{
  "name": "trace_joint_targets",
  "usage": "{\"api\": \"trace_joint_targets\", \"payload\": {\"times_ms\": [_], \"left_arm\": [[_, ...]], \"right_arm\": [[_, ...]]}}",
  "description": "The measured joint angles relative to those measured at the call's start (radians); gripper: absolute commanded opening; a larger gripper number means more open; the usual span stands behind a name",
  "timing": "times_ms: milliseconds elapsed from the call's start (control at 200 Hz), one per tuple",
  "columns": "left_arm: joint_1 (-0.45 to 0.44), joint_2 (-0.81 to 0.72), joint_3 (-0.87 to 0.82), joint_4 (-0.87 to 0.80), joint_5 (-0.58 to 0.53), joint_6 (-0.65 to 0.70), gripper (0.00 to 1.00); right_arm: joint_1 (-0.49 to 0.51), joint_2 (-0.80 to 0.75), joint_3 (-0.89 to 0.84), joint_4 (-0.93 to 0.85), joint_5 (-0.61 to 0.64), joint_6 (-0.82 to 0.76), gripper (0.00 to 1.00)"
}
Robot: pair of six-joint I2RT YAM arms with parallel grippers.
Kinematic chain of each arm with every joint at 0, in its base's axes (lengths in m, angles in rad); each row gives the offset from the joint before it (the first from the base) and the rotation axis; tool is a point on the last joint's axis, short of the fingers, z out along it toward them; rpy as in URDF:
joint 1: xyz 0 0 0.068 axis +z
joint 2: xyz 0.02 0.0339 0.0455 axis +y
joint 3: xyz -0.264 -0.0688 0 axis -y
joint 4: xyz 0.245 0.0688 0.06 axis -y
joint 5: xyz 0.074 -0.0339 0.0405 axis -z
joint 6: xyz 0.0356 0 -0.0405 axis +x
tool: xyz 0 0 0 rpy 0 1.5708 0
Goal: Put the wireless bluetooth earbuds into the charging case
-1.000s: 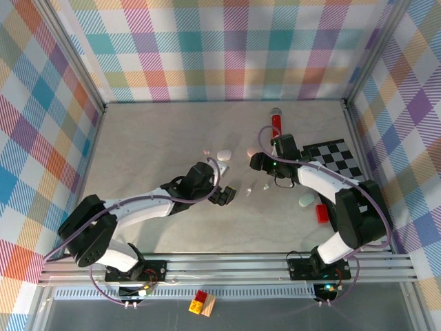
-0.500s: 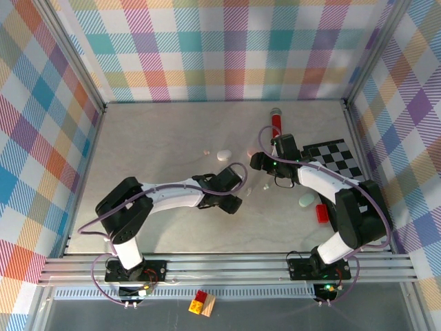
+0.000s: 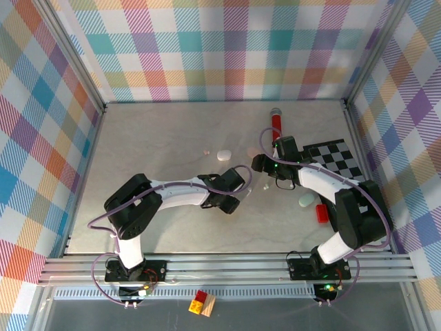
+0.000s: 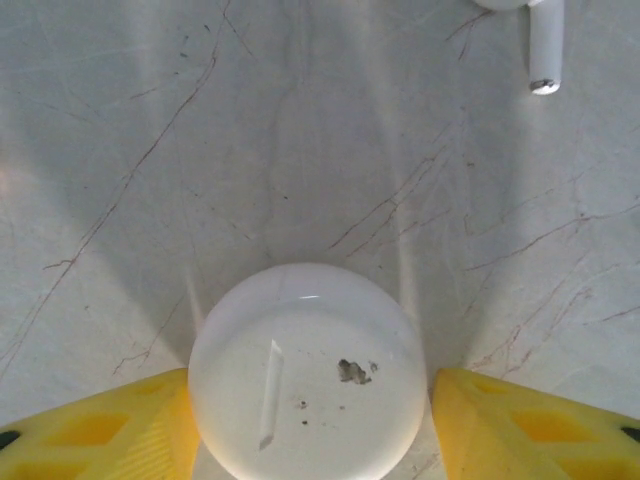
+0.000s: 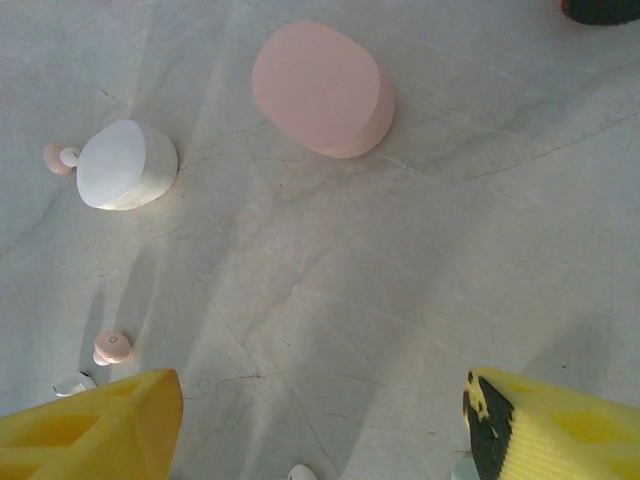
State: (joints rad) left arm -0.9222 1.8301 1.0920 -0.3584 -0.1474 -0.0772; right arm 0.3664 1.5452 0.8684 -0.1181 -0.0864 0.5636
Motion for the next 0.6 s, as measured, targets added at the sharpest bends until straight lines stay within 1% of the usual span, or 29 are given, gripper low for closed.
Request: {"api": "trace_joint_targets", "payload": {"times_ms": [70,105,290,310,330,480,600], "left_arm": [[0.000,0.002,0.002,0.003,0.000,0.002,0.52],[0.000,0.002,0.002,0.006,0.000,0.003,0.49],[0.000,0.003,0.001,0.026,-0.005,0.003,0.44],[0.000,0.003,-0.002,0.031,-0.005,0.003,0.41],[0.000,0.003,-0.004,0.035,-0.005,0.004,0.40],[0.000,-0.033,-0.064,0.114,-0.003,0.026,0.39],[-0.006,-0.126,-0.155,0.203,0.005,0.082,0.39]], "right_arm": [[0.000,0.000,-0.001,0.005,-0.001,0.000,0.74],[0.000,0.000,-0.002,0.007,-0.003,0.001,0.74],[-0.001,-0.002,-0.008,0.012,-0.011,0.004,0.74],[-0.001,-0.003,-0.009,0.011,-0.011,0.003,0.74],[-0.001,-0.006,-0.010,0.011,-0.011,0.003,0.74],[-0.003,-0.066,-0.021,-0.016,-0.011,-0.016,0.74],[-0.010,-0.155,-0.042,-0.045,-0.011,-0.052,0.74]]}}
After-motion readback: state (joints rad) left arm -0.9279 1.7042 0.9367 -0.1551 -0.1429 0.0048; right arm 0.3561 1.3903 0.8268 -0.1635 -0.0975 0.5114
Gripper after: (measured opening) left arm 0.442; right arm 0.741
